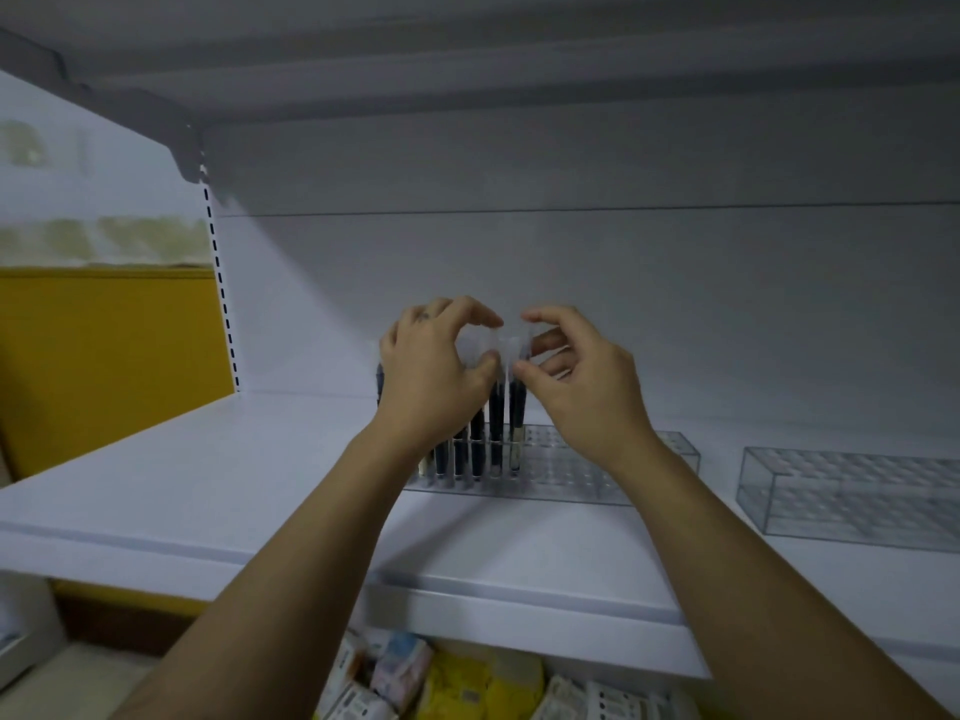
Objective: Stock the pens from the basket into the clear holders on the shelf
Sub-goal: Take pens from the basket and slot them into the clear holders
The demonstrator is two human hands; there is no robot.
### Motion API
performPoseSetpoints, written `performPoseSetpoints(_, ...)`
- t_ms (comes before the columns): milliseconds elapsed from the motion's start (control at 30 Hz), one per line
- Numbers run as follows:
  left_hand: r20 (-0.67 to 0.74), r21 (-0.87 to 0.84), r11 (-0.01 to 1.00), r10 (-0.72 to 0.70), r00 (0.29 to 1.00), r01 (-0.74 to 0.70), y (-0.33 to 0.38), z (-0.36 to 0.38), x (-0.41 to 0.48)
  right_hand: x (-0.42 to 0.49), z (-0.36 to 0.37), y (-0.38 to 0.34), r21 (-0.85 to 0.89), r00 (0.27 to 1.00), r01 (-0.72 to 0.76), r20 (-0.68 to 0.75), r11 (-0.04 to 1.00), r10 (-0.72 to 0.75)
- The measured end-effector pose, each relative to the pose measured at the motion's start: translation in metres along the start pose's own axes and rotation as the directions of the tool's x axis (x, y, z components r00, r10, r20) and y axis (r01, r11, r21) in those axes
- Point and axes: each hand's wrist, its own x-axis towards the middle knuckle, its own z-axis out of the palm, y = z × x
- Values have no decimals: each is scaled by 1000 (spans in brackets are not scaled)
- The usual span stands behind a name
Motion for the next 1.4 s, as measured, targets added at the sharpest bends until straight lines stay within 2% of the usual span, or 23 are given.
performPoseSetpoints(133, 8, -18, 1000, -20, 1000, 20, 4, -1, 0, -10, 1, 3, -185, 972, -30, 224, 982, 72)
performPoseSetpoints(300, 69, 101, 995, -23, 997, 16, 6, 3, 2, -17, -5, -1, -293, 954, -38, 273, 955, 121)
performPoseSetpoints(433, 26, 141, 990, -16, 1000, 12, 0, 1, -4, -24, -8, -5, -311, 939, -57, 306, 949, 157)
performPoseSetpoints(633, 27, 221, 963, 149, 989, -151, 2, -5, -14, -35, -10, -8, -230, 938, -136, 284, 964, 200)
performPoseSetpoints(900, -13, 282, 944, 179, 984, -169, 9, -17, -63, -65, -26, -17, -330, 957, -61, 250, 942, 150)
performPoseSetpoints(1100, 3, 317, 934, 170, 985, -162, 11, -16, -121, -107, -38, -32, -480, 974, 36, 212, 877, 76)
performPoseSetpoints(1233, 34, 310, 935, 171, 985, -173, 16, -14, -161, -145, -43, -38, -515, 978, 41, 194, 856, 70)
performPoseSetpoints(1400, 51, 262, 936, 229, 972, -235, 23, -5, -216, -205, -45, -32, -411, 997, 83, 26, 908, -80)
